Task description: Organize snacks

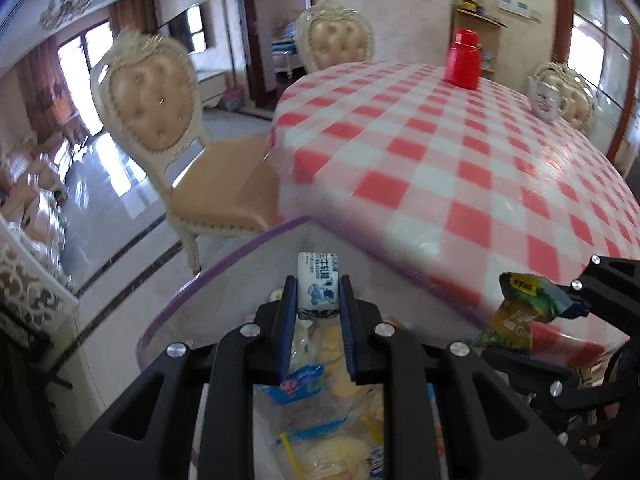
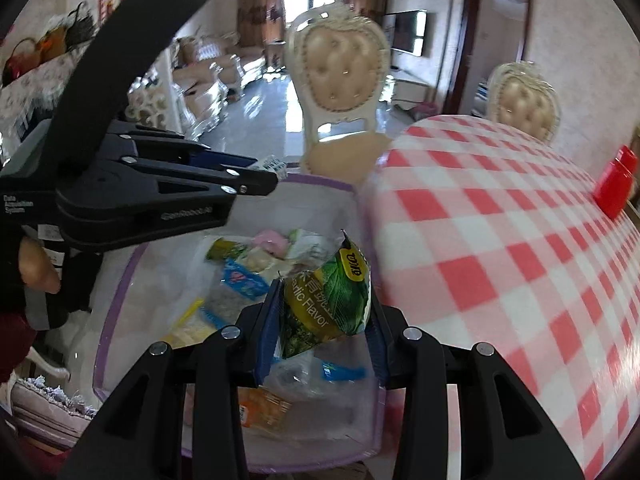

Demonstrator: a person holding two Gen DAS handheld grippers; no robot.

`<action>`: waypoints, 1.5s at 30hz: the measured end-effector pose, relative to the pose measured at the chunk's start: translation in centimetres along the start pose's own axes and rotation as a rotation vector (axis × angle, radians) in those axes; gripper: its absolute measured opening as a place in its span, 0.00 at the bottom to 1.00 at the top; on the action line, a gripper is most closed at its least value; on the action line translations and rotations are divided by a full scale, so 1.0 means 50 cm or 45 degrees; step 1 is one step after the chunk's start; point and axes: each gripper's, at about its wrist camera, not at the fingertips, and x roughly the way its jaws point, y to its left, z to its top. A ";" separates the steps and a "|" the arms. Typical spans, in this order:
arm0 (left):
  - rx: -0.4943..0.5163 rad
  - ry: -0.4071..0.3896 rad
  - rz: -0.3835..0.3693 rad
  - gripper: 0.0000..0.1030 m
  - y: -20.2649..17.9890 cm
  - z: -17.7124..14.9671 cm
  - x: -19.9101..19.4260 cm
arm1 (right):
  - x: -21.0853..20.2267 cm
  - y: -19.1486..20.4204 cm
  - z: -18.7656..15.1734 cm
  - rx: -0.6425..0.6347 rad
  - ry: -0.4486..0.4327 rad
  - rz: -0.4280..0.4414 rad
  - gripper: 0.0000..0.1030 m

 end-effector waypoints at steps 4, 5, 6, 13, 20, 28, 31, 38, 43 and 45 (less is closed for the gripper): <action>-0.059 -0.016 0.032 0.20 0.018 -0.018 0.012 | 0.025 0.029 0.007 -0.042 0.026 0.030 0.37; -0.069 -0.025 0.043 0.20 0.018 -0.019 0.015 | 0.031 0.036 0.008 -0.050 0.032 0.037 0.37; -0.075 -0.031 0.055 0.20 0.016 -0.020 0.017 | 0.035 0.040 0.008 -0.053 0.037 0.040 0.37; -0.082 -0.046 0.100 0.20 0.024 -0.018 0.013 | 0.055 0.051 0.005 -0.060 0.075 0.062 0.37; -0.104 -0.048 0.117 0.20 0.043 -0.014 0.006 | 0.064 0.047 0.020 -0.042 0.067 0.071 0.38; -0.173 -0.169 0.086 0.93 0.065 -0.006 -0.022 | 0.048 0.039 0.020 0.017 0.042 0.137 0.75; -0.178 -0.187 0.122 0.98 0.064 0.000 -0.031 | 0.036 0.036 0.018 0.030 0.052 0.162 0.84; -0.205 -0.112 0.406 0.98 0.053 0.003 -0.039 | 0.025 0.027 0.016 0.090 0.185 0.195 0.84; -0.235 -0.052 0.359 0.98 0.059 -0.008 -0.030 | 0.046 0.004 -0.001 0.219 0.262 0.181 0.84; -0.256 -0.007 0.321 0.98 0.065 -0.011 -0.020 | 0.062 -0.004 -0.007 0.246 0.307 0.121 0.84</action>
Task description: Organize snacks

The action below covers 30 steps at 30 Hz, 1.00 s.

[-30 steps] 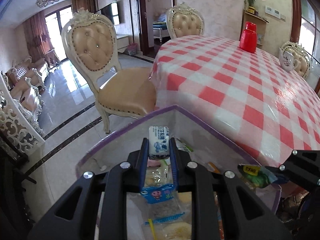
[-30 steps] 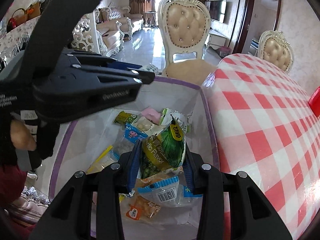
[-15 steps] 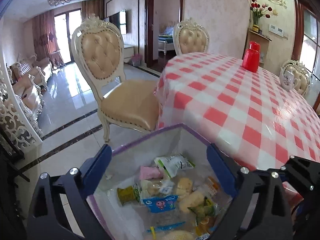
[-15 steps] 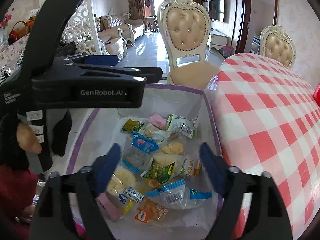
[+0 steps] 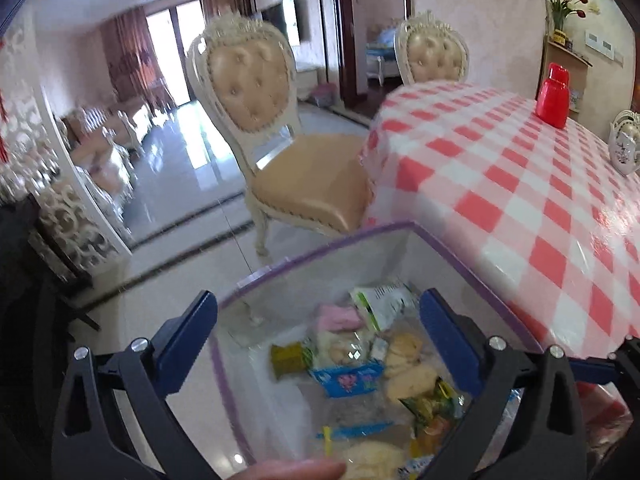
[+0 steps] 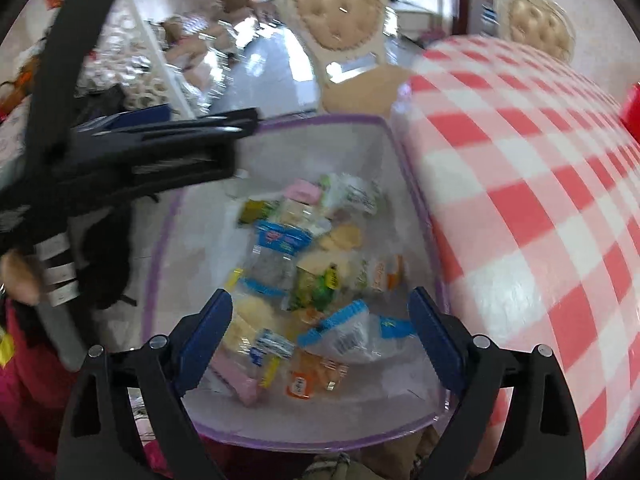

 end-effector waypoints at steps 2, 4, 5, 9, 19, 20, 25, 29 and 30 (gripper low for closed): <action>-0.009 0.042 -0.020 0.98 0.002 -0.004 0.014 | 0.012 -0.005 -0.002 0.013 0.023 -0.053 0.84; -0.007 0.069 -0.026 0.98 -0.001 -0.010 0.024 | 0.020 -0.007 -0.003 0.012 0.038 -0.095 0.84; -0.004 0.081 -0.027 0.98 -0.003 -0.012 0.029 | 0.023 -0.007 -0.003 0.009 0.042 -0.107 0.84; 0.009 0.119 -0.028 0.98 -0.010 -0.022 0.043 | 0.033 -0.002 -0.006 -0.008 0.058 -0.131 0.84; 0.021 0.170 -0.041 0.98 -0.015 -0.030 0.062 | 0.042 0.002 -0.008 -0.013 0.075 -0.112 0.84; 0.022 0.172 -0.042 0.98 -0.014 -0.030 0.062 | 0.042 0.003 -0.008 -0.012 0.076 -0.111 0.84; 0.024 0.182 -0.043 0.98 -0.015 -0.029 0.068 | 0.042 0.003 -0.007 -0.010 0.077 -0.106 0.84; 0.027 0.190 -0.046 0.98 -0.015 -0.030 0.069 | 0.045 0.005 -0.009 -0.011 0.082 -0.103 0.84; 0.028 0.190 -0.046 0.98 -0.015 -0.030 0.070 | 0.046 0.005 -0.009 -0.010 0.085 -0.102 0.84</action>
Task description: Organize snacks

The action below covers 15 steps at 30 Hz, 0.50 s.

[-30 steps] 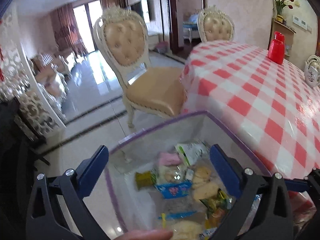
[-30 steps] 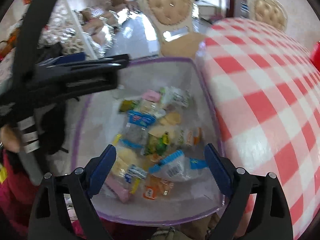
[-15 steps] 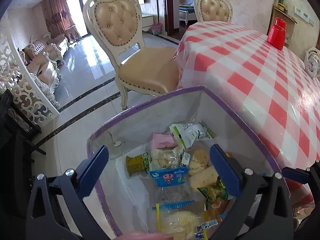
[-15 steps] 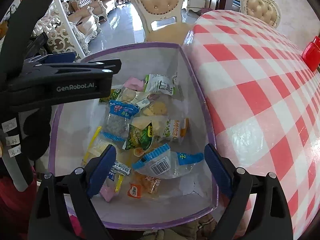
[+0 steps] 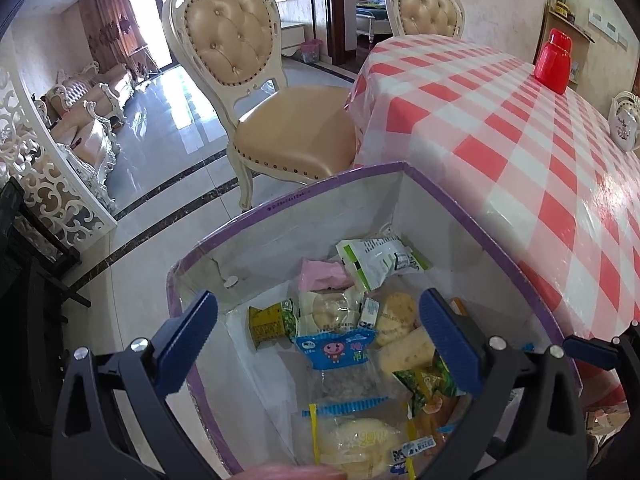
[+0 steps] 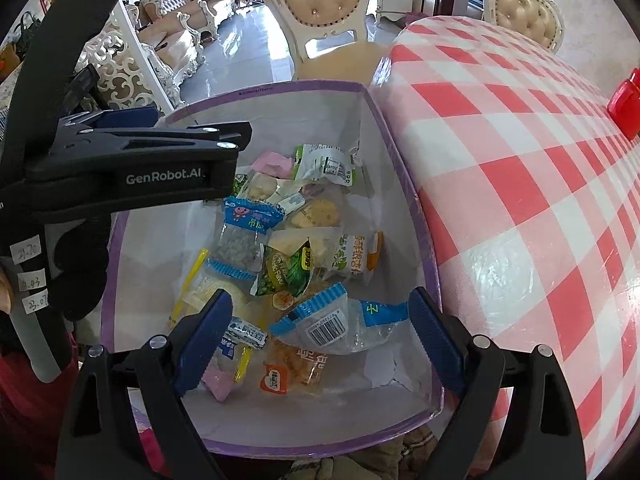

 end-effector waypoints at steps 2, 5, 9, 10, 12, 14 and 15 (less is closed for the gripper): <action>0.000 0.000 0.002 0.98 0.000 0.000 0.001 | 0.002 0.000 -0.001 0.001 0.003 0.001 0.84; 0.001 0.001 0.000 0.98 0.000 -0.001 0.001 | 0.003 -0.001 -0.002 0.003 0.007 0.003 0.84; 0.005 0.003 0.000 0.98 0.001 -0.005 0.003 | 0.003 0.000 -0.002 0.004 0.008 0.005 0.84; 0.006 0.004 0.000 0.98 0.001 -0.005 0.004 | 0.003 0.000 -0.002 0.004 0.008 0.004 0.84; 0.006 0.007 0.001 0.98 0.000 -0.006 0.005 | 0.003 0.000 -0.002 0.005 0.009 0.005 0.84; 0.007 0.009 0.000 0.98 0.000 -0.006 0.006 | 0.004 0.000 -0.002 0.006 0.011 0.005 0.84; 0.008 0.010 0.000 0.98 0.000 -0.006 0.006 | 0.004 0.000 -0.002 0.006 0.013 0.004 0.84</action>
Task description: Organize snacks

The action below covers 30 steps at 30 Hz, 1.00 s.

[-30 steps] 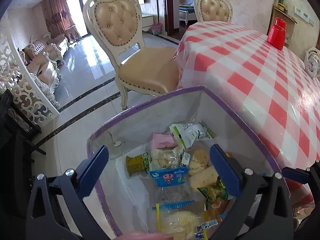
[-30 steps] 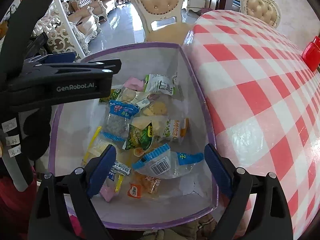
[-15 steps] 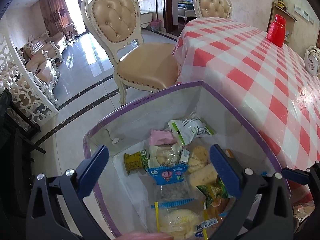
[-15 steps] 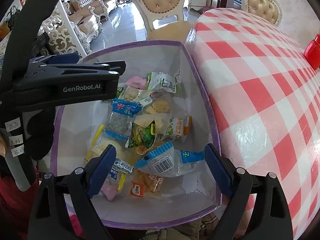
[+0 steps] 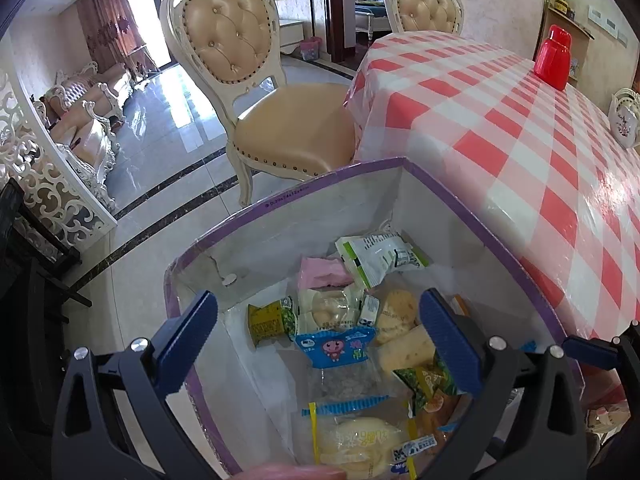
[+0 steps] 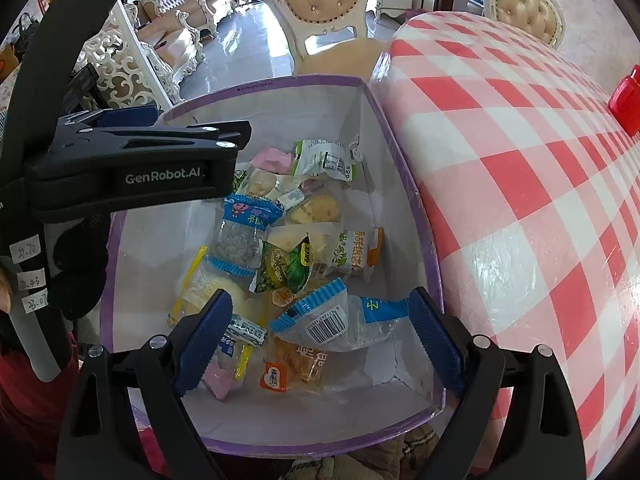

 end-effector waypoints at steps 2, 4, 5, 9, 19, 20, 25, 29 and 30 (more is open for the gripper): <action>0.000 -0.001 0.000 0.98 0.000 0.001 0.000 | 0.000 0.000 0.000 0.000 0.001 0.001 0.84; 0.001 0.001 0.001 0.98 -0.001 0.000 0.000 | 0.001 -0.001 -0.001 -0.001 0.004 0.001 0.84; 0.001 0.001 0.000 0.98 -0.001 0.000 0.000 | 0.001 -0.001 -0.001 -0.001 0.004 0.001 0.84; 0.002 0.002 0.000 0.98 -0.002 0.000 0.001 | 0.002 -0.002 -0.001 -0.002 0.008 0.001 0.84; 0.008 0.014 -0.002 0.98 -0.001 -0.007 0.008 | 0.005 -0.001 -0.001 -0.001 0.014 -0.001 0.84; 0.009 0.016 -0.003 0.98 -0.001 -0.007 0.008 | 0.005 -0.001 -0.001 -0.001 0.015 0.000 0.84; 0.011 0.019 -0.003 0.98 -0.004 -0.006 0.010 | 0.010 -0.001 -0.004 0.001 0.022 0.005 0.84; 0.012 0.021 -0.004 0.98 -0.003 -0.007 0.010 | 0.014 0.001 -0.005 0.006 0.026 0.007 0.84; 0.013 0.022 -0.005 0.98 -0.004 -0.007 0.011 | 0.014 0.001 -0.005 0.007 0.027 0.008 0.84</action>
